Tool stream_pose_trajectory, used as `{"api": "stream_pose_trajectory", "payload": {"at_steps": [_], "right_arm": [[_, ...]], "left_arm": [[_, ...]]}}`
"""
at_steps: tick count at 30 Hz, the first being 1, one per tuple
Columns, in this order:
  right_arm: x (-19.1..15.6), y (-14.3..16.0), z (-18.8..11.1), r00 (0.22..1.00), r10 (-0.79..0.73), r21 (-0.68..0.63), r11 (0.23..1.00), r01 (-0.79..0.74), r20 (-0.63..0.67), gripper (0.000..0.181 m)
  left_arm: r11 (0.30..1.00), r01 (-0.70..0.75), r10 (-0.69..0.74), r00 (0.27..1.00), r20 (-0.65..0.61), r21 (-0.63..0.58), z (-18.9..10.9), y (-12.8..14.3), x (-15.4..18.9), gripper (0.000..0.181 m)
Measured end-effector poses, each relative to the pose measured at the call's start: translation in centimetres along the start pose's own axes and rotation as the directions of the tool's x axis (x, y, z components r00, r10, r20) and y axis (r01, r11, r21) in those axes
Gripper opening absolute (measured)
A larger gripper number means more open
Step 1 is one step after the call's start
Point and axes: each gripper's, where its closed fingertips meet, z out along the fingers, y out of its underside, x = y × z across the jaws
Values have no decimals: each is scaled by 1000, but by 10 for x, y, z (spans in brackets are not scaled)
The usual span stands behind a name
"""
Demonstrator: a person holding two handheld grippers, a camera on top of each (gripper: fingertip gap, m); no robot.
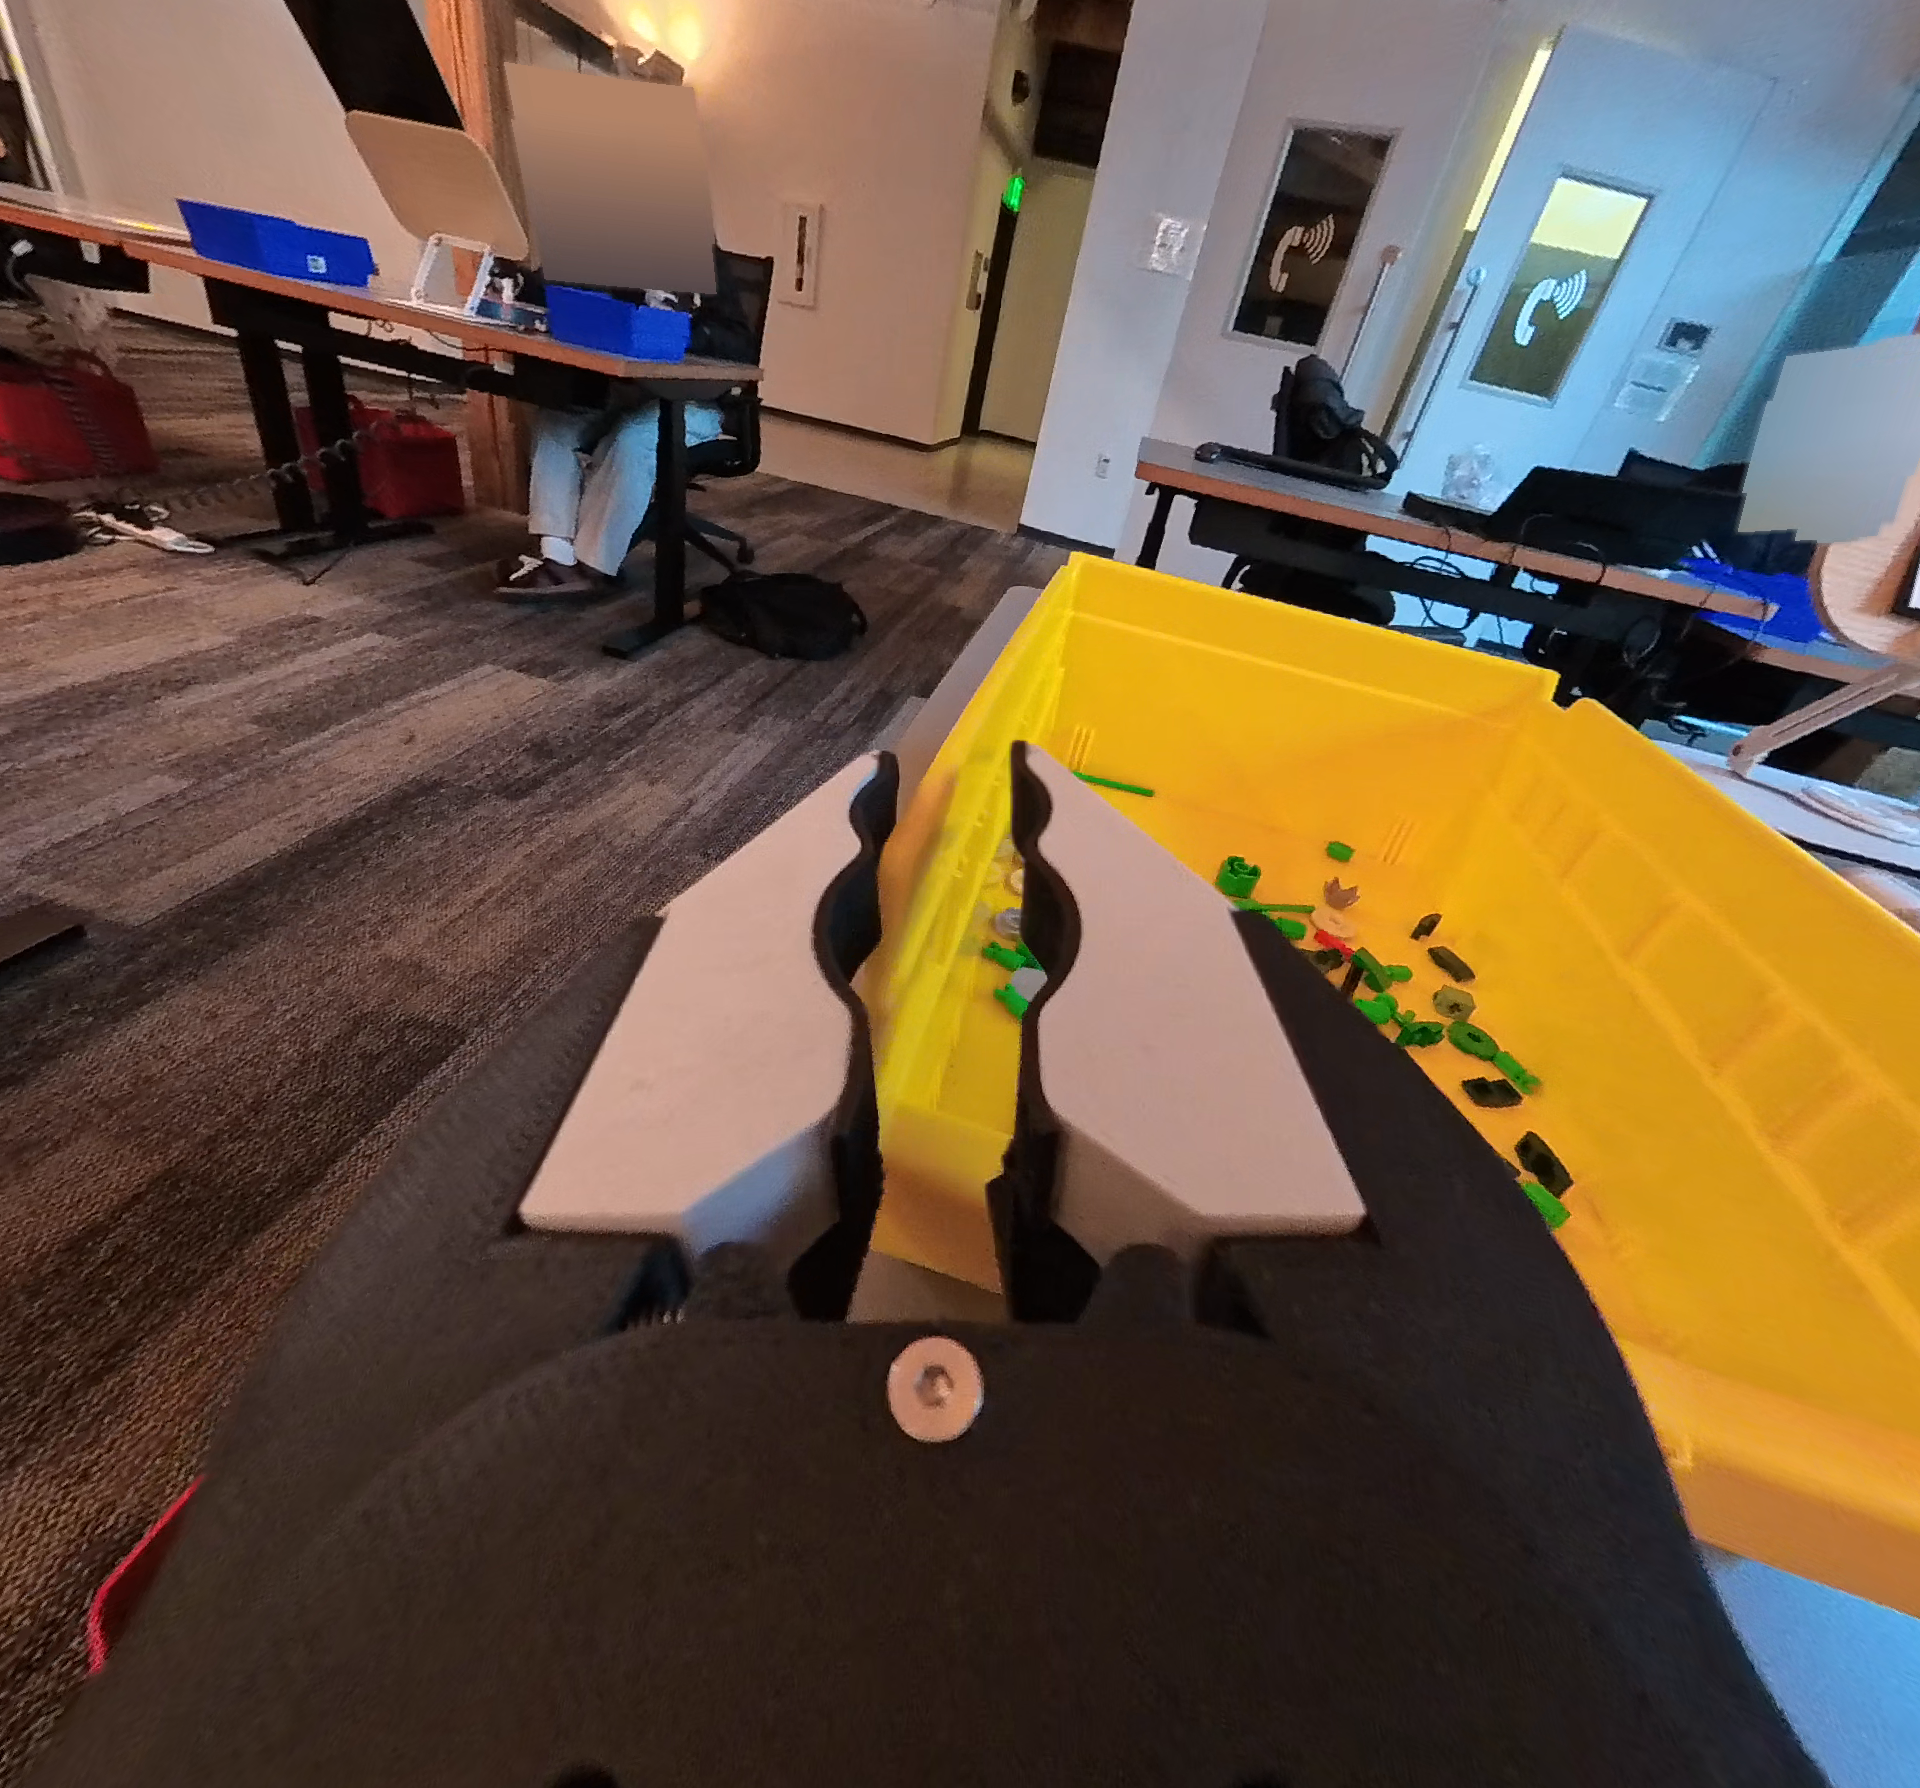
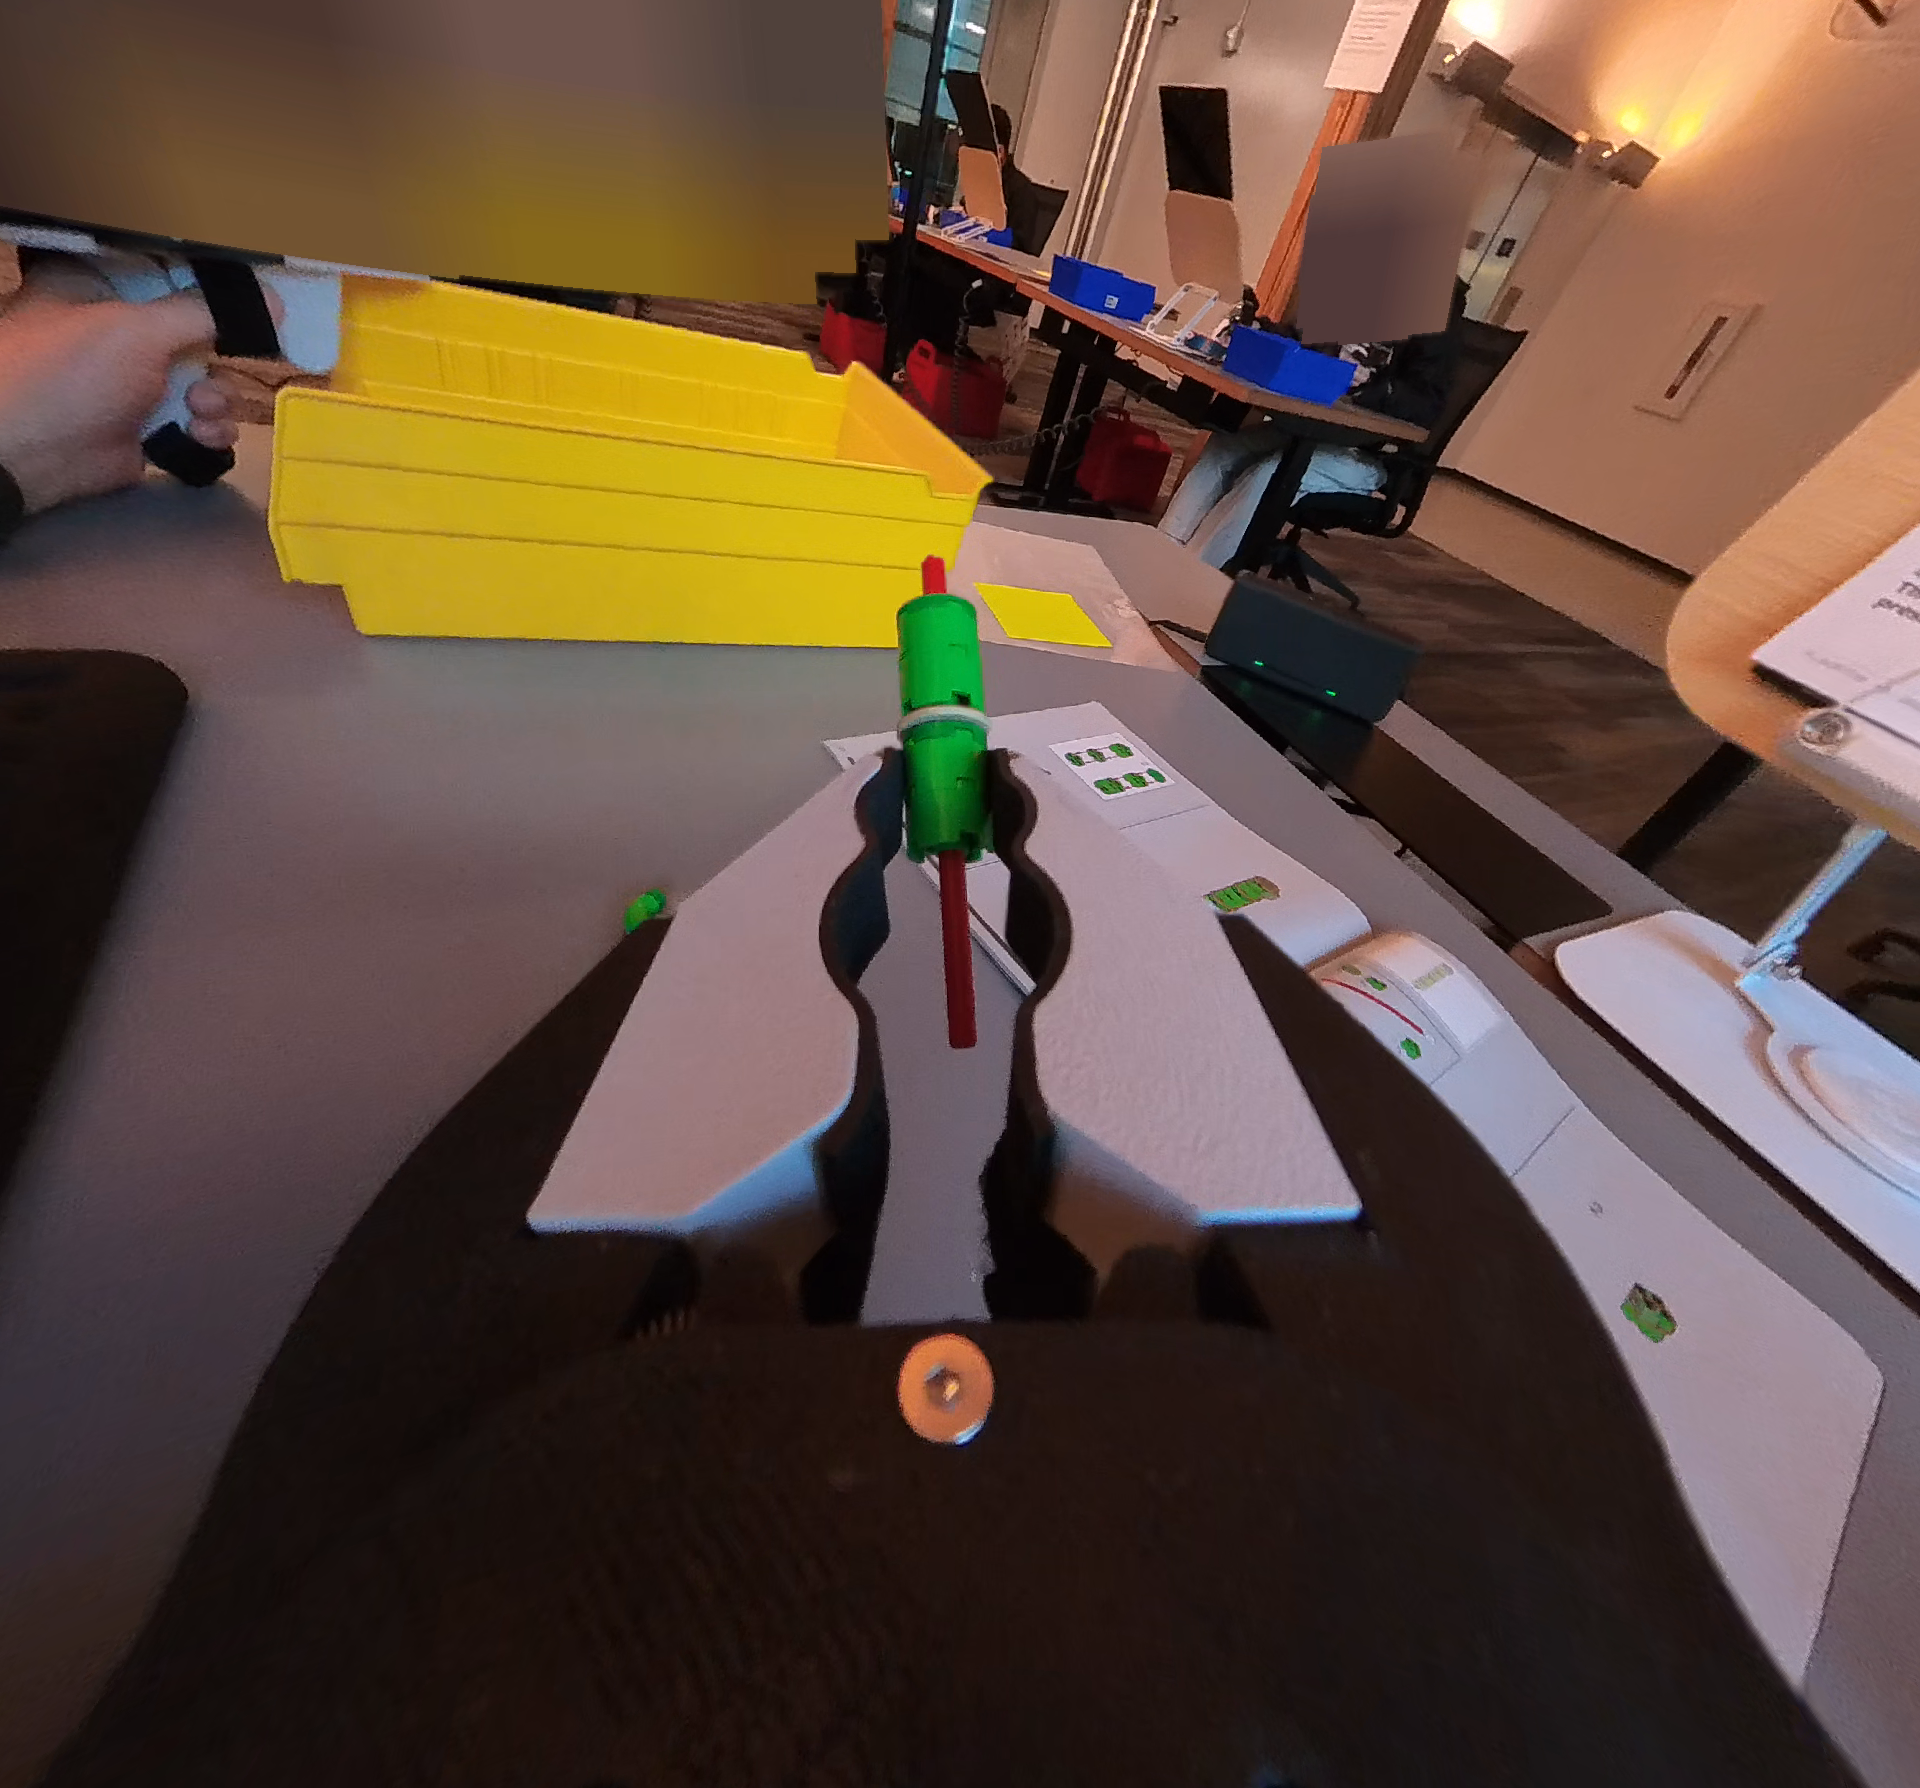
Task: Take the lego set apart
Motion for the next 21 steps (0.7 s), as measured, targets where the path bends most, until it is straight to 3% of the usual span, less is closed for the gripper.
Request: {"api": "stream_pose_trajectory", "payload": {"at_steps": [4, 11, 16, 21], "right_arm": [[-6, 4, 6, 998, -65, -27, 998, 65, 5, 15], [-19, 8, 16, 996, -56, -53, 997, 60, 63, 15], [-71, 17, 41, 953, 82, -172, 985, -32, 291, 15], [-124, 34, 75, 905, 143, -359, 933, 11, 400, 15]], "left_arm": [[1000, 23, -23, 999, 30, 3, 0, 0, -6, 4], [999, 32, -32, 999, -5, 9, -2, -1, -2, 2], [998, 55, -54, 998, -24, 12, -3, -1, -1, 0], [997, 72, -72, 997, -33, 14, -3, -2, -1, 0]]}}
